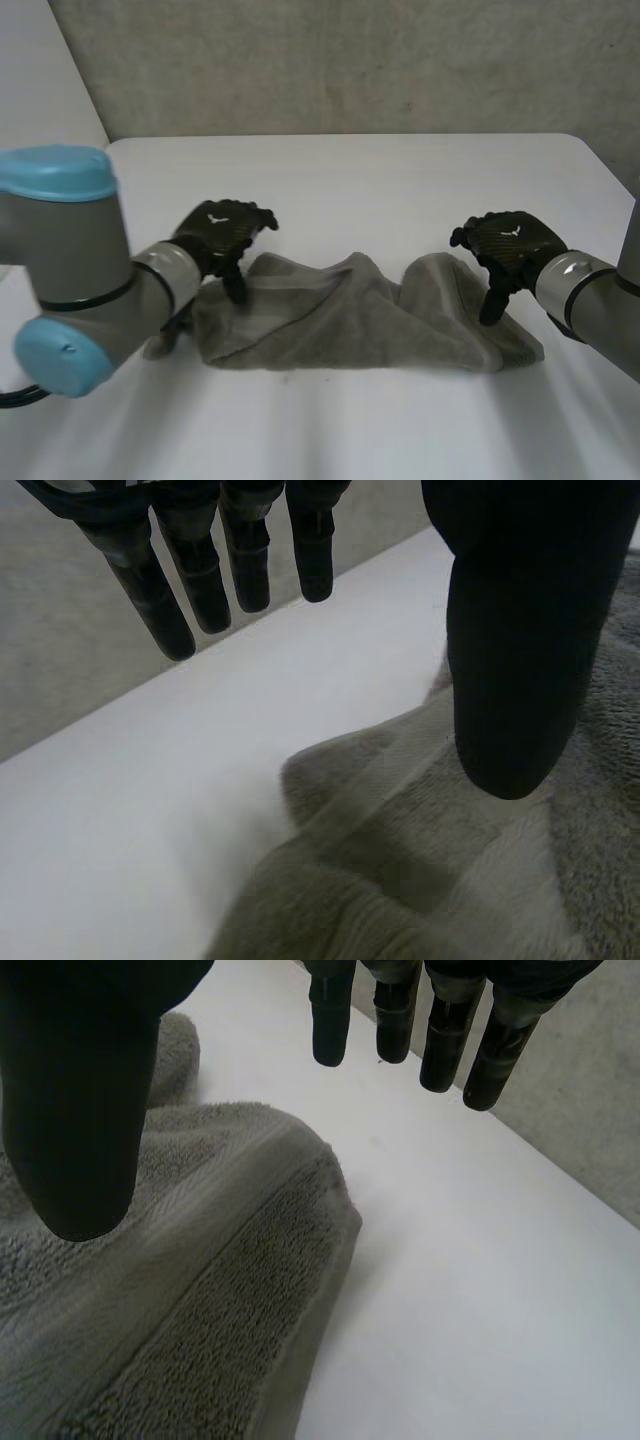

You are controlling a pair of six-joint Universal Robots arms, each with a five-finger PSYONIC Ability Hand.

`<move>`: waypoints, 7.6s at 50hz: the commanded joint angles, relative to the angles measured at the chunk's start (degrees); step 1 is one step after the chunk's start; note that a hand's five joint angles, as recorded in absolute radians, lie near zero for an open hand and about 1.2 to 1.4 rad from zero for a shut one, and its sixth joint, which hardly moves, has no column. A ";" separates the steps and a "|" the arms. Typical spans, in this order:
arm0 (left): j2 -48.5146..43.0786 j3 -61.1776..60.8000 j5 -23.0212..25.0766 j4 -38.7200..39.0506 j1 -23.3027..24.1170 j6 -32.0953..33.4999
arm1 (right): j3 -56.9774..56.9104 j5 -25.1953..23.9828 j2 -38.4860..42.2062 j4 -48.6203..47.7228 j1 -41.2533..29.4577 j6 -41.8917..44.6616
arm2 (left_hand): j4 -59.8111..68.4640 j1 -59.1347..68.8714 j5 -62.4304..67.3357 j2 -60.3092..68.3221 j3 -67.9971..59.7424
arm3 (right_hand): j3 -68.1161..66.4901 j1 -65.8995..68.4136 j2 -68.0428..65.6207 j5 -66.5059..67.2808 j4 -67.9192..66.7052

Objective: Fold the towel.

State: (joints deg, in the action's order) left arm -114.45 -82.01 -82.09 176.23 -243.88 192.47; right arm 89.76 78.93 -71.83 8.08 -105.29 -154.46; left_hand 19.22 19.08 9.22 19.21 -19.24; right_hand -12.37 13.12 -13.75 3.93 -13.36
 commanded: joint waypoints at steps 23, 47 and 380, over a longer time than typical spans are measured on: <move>-18.79 15.83 -6.58 0.77 8.33 0.89 | 3.23 0.00 0.90 -2.54 0.44 0.65 | 60.78 60.91 60.78 60.79 -60.75 | 2.37 -3.12 3.75 -3.93 3.36; 9.25 2.56 -8.88 3.68 8.77 7.48 | -6.69 -8.51 3.01 1.41 1.14 -6.10 | 60.78 60.92 60.78 60.79 -60.76 | 2.37 -3.12 3.75 -3.93 3.36; -4.55 20.25 2.89 31.81 -13.64 -3.77 | -35.12 5.20 8.46 -17.31 0.00 15.33 | 60.78 60.92 60.78 60.79 -60.76 | -67.63 66.88 -66.25 66.07 -66.64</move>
State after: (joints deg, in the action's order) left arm -118.31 -53.37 -81.97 211.88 -257.02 189.09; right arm 46.87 88.66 -64.76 -15.68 -105.40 -139.16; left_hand 69.74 68.74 58.95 69.79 -69.70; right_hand -68.02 55.89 -67.08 56.66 -68.42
